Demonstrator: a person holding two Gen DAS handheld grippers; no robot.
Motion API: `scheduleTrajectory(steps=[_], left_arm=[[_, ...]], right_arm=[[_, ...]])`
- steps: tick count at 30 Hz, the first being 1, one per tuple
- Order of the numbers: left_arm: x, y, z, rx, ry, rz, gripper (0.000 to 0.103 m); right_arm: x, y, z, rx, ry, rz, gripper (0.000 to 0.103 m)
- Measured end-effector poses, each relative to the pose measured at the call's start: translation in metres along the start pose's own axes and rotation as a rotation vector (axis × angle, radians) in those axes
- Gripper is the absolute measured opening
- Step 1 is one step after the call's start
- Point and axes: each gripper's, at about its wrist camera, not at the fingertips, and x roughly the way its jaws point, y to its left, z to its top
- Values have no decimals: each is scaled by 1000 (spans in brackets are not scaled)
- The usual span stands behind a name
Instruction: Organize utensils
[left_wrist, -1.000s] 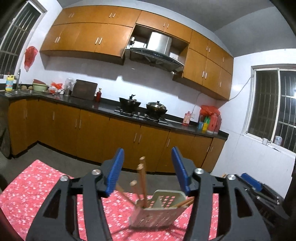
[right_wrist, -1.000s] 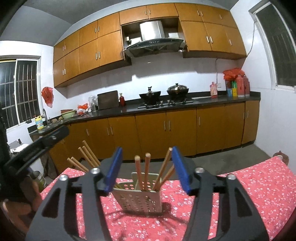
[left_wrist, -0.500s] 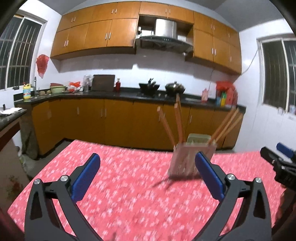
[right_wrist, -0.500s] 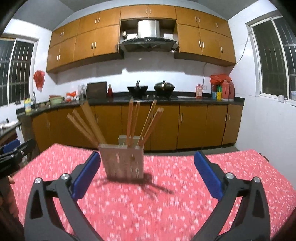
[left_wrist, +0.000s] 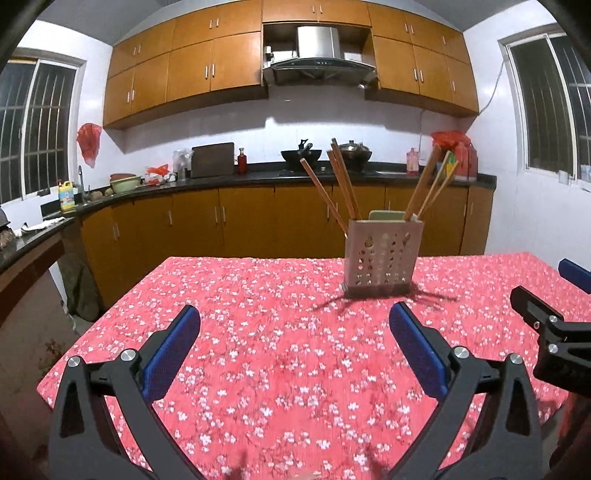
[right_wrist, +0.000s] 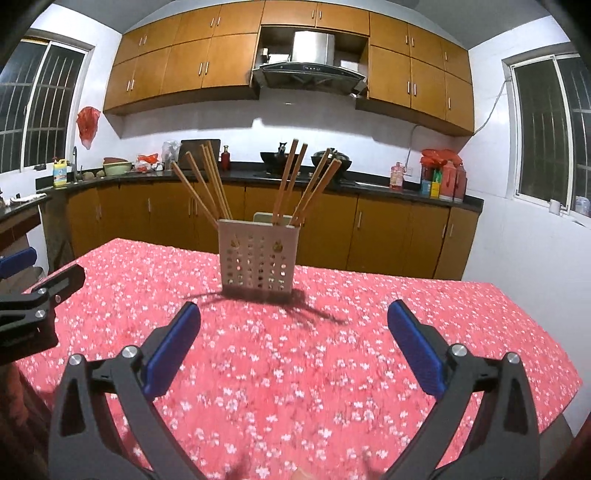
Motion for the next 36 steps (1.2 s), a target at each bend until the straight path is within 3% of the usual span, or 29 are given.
scheduleTrajectory(steps=[10, 36], left_arm=[[-8, 7, -9, -49, 8, -8, 101], [-13, 4, -17, -33, 13, -14, 101]], right_arm=[[-8, -12, -10, 72, 10, 5, 99], [-14, -22, -26, 93, 29, -24, 99]])
